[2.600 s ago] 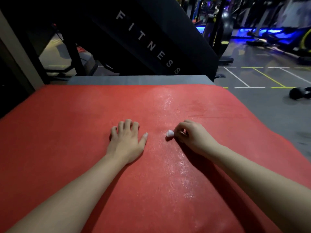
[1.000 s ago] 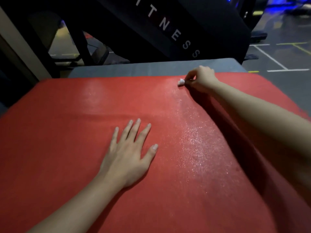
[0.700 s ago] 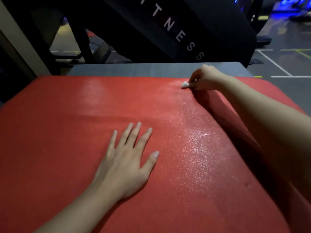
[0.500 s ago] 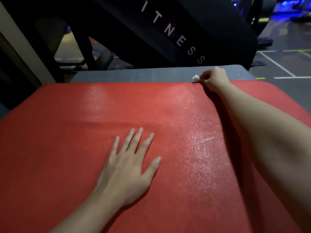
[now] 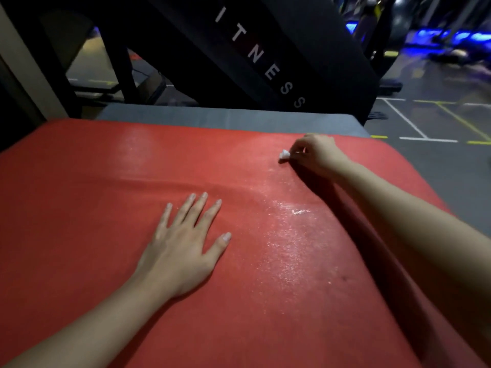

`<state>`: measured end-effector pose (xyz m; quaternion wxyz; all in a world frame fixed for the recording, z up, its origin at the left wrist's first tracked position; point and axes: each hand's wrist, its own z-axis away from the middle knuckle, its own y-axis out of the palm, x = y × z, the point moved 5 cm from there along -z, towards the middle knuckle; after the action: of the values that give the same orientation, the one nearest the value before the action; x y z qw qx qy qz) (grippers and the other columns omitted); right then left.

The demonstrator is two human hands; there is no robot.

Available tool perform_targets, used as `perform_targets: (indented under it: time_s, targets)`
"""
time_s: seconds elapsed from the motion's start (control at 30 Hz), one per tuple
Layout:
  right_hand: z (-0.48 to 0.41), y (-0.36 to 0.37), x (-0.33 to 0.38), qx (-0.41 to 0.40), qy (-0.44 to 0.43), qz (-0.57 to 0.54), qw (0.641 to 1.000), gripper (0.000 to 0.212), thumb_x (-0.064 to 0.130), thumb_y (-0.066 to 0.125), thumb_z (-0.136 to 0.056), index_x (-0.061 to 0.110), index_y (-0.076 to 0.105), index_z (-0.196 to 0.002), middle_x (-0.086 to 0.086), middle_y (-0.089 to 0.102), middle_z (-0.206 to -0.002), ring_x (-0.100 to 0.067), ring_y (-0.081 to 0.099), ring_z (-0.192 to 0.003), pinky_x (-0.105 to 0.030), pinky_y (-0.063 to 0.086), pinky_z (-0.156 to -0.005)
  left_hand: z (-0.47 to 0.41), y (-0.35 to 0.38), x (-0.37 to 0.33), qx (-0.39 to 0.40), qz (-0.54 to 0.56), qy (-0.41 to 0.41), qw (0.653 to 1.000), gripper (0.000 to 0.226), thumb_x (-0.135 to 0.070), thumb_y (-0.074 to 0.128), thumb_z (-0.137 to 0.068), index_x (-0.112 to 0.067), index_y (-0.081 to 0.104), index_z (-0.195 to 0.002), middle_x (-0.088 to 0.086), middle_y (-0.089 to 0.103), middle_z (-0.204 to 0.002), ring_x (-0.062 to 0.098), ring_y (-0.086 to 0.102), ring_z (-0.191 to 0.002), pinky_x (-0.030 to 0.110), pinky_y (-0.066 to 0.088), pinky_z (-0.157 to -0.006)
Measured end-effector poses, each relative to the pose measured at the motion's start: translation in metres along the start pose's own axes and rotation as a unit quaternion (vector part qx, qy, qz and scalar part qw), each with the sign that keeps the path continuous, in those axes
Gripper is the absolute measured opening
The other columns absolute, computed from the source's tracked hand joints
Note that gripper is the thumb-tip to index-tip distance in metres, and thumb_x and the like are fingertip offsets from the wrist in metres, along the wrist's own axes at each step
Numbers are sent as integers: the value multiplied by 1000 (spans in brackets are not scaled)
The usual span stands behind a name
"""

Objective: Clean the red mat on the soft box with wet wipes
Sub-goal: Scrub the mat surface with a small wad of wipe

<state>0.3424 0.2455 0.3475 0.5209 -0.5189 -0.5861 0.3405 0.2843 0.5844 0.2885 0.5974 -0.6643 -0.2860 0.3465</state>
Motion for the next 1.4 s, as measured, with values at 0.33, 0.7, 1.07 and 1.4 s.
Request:
perform_targets:
  time_s: [0.33, 0.7, 1.07, 1.4]
  targets:
    - [126, -13, 65, 112, -76, -90, 987, 8, 26, 75, -85, 23, 76, -93, 11, 64, -87, -5, 59, -76, -17, 44, -68, -3, -4, -4, -8, 20, 1, 1000, 89, -75, -2, -83, -37, 8, -163, -6, 4, -172, 10, -6, -157, 47, -2, -127]
    - [121, -11, 69, 22, 64, -45, 997, 11, 17, 71, -86, 15, 77, -95, -10, 65, -94, -29, 61, -89, -28, 35, -69, -2, -6, -3, 0, 20, 2, 1000, 76, -71, 13, -96, -37, 2, -163, -5, 3, -172, 12, -6, -157, 49, -3, -127]
    - [224, -31, 126, 190, 72, -13, 979, 7, 31, 74, -78, 34, 76, -84, 12, 71, -80, -14, 64, -85, -34, 46, -83, -3, -7, -3, 0, 31, 3, 1000, 75, -69, 21, -98, -35, 6, -163, -4, 4, -172, 12, -5, -157, 49, -4, -126]
    - [245, -36, 138, 181, 20, -74, 980, 8, 23, 75, -79, 27, 77, -86, 6, 73, -80, -9, 67, -76, -25, 48, -66, 9, -20, -7, -111, 48, 28, 992, 68, -55, 32, -99, -19, 38, -156, 10, 46, -155, 27, 41, -144, 48, 30, -120]
